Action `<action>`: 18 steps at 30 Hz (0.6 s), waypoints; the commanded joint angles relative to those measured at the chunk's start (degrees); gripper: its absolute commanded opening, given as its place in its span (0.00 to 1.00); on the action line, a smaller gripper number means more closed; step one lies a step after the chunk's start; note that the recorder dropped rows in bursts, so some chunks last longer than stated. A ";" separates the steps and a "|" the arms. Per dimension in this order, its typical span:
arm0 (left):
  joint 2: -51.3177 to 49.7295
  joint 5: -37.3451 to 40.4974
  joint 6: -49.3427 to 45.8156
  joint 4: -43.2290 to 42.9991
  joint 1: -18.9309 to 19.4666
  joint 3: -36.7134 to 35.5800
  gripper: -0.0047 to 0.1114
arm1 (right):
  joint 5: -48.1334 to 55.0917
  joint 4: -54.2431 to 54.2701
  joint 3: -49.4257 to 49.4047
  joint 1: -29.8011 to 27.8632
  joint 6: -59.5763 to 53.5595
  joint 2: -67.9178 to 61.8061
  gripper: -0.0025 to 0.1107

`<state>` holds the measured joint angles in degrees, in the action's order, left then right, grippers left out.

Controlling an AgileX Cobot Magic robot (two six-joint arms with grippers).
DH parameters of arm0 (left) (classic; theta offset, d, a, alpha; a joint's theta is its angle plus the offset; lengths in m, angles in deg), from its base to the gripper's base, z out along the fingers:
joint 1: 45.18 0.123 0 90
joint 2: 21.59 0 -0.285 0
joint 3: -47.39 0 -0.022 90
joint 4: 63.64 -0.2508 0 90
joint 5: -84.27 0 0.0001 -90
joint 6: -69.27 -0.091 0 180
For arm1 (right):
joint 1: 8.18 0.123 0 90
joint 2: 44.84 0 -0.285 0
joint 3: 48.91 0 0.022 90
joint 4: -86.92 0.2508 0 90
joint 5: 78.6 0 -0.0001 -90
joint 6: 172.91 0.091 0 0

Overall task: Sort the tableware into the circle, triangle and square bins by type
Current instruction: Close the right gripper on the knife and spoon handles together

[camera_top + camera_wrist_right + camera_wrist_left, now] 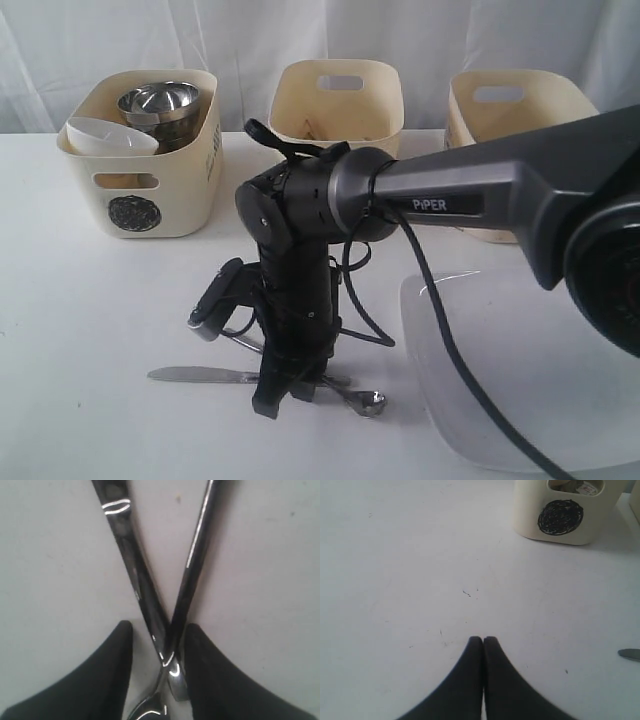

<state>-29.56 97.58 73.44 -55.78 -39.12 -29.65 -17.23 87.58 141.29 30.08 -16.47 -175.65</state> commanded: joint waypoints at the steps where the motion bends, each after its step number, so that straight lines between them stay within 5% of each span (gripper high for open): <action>1: 0.19 0.13 -0.16 0.55 -0.04 -0.18 0.04 | 0.00 0.17 -0.21 0.03 -0.66 -1.41 0.29; 5: 0.19 0.13 -0.16 0.55 -0.04 -0.18 0.04 | 0.16 0.17 -0.21 0.03 -0.50 -1.03 0.04; 18: 0.19 0.13 -0.16 0.55 -0.04 -0.18 0.04 | -0.30 -0.66 -0.21 0.03 -0.25 5.02 0.02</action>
<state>-29.56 97.69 73.31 -55.78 -39.12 -29.65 -17.34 87.46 141.29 30.08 -16.46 -172.00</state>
